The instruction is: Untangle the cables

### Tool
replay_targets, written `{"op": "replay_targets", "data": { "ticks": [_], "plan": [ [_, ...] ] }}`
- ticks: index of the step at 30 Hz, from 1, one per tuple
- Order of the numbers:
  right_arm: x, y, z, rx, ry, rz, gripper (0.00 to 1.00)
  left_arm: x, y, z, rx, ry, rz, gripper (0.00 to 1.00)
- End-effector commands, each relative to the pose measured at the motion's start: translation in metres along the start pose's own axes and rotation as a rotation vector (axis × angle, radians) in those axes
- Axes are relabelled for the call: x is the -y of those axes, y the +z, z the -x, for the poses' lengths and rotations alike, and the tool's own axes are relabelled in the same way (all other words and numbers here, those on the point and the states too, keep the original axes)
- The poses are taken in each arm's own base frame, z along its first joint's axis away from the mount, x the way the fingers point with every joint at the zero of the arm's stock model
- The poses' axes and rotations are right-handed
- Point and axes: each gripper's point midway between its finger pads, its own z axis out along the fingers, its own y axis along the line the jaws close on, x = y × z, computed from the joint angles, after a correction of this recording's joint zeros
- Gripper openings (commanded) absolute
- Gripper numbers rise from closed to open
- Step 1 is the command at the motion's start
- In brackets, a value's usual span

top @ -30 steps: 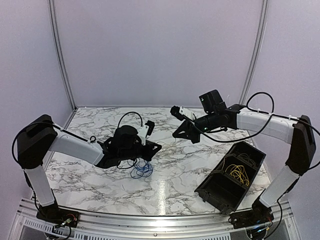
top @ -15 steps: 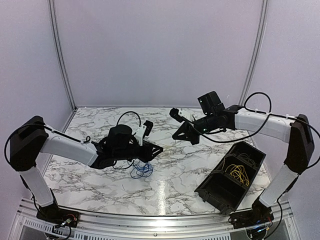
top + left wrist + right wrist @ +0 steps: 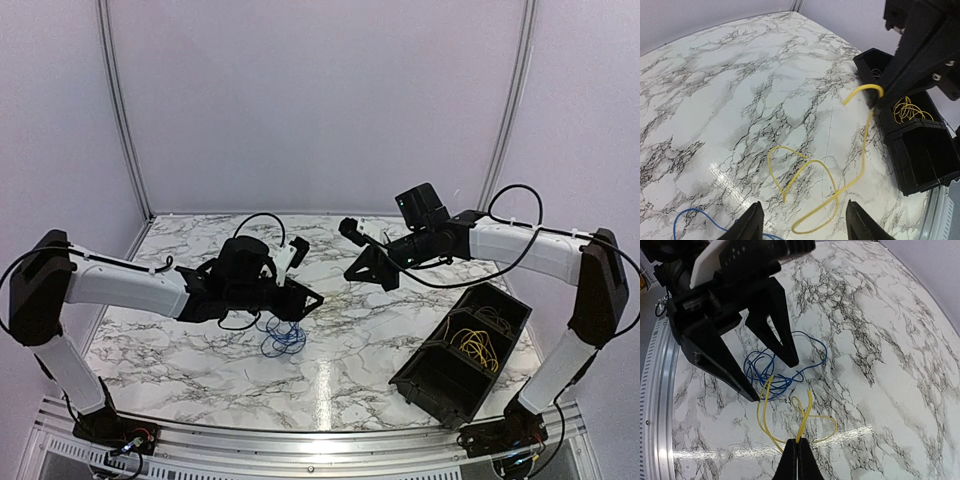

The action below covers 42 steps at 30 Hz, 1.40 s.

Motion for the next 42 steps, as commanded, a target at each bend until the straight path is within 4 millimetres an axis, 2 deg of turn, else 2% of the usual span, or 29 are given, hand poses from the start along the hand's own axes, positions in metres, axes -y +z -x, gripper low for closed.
{"op": "replay_targets", "data": {
  "ticks": [1,4,8,10,12,17,22,26,28,32,33,37,42],
  "plan": [
    [-0.008,0.000,0.004,0.014,-0.004,0.045,0.00,-0.004,0.017,-0.005,-0.049,0.062,0.008,0.52],
    [-0.010,0.001,0.004,0.016,0.000,0.054,0.00,-0.003,0.025,-0.002,-0.047,0.084,0.001,0.36],
    [-0.012,0.003,0.003,0.018,0.012,0.071,0.00,0.003,0.026,0.009,0.001,0.084,-0.024,0.12],
    [-0.012,0.005,0.002,0.019,0.022,0.081,0.00,0.009,0.023,0.016,0.037,0.084,-0.045,0.03],
    [-0.011,0.007,0.001,0.016,0.038,0.087,0.00,0.015,0.020,0.022,0.068,0.089,-0.054,0.00],
    [-0.006,0.015,-0.004,-0.009,0.076,0.088,0.22,0.022,0.013,0.029,0.116,0.098,-0.062,0.00],
    [-0.001,0.016,-0.003,-0.011,0.101,0.073,0.32,0.023,0.014,0.025,0.113,0.094,-0.069,0.00],
    [0.003,0.014,0.001,0.002,0.122,0.061,0.36,0.025,0.016,0.020,0.106,0.090,-0.076,0.00],
    [0.002,0.012,0.003,0.016,0.137,0.077,0.33,0.026,0.016,0.019,0.105,0.091,-0.077,0.00],
    [0.003,0.005,0.008,0.056,0.166,0.115,0.03,0.026,0.018,0.017,0.104,0.092,-0.072,0.00],
    [0.003,0.003,0.009,0.060,0.166,0.114,0.00,0.024,0.020,0.016,0.102,0.087,-0.063,0.00],
    [0.001,-0.008,0.023,0.098,0.152,0.115,0.00,0.021,0.035,0.012,0.088,0.058,-0.058,0.00],
    [-0.013,-0.040,0.064,0.188,0.095,0.132,0.00,0.026,0.063,0.012,0.082,0.041,-0.101,0.00]
  ]
}}
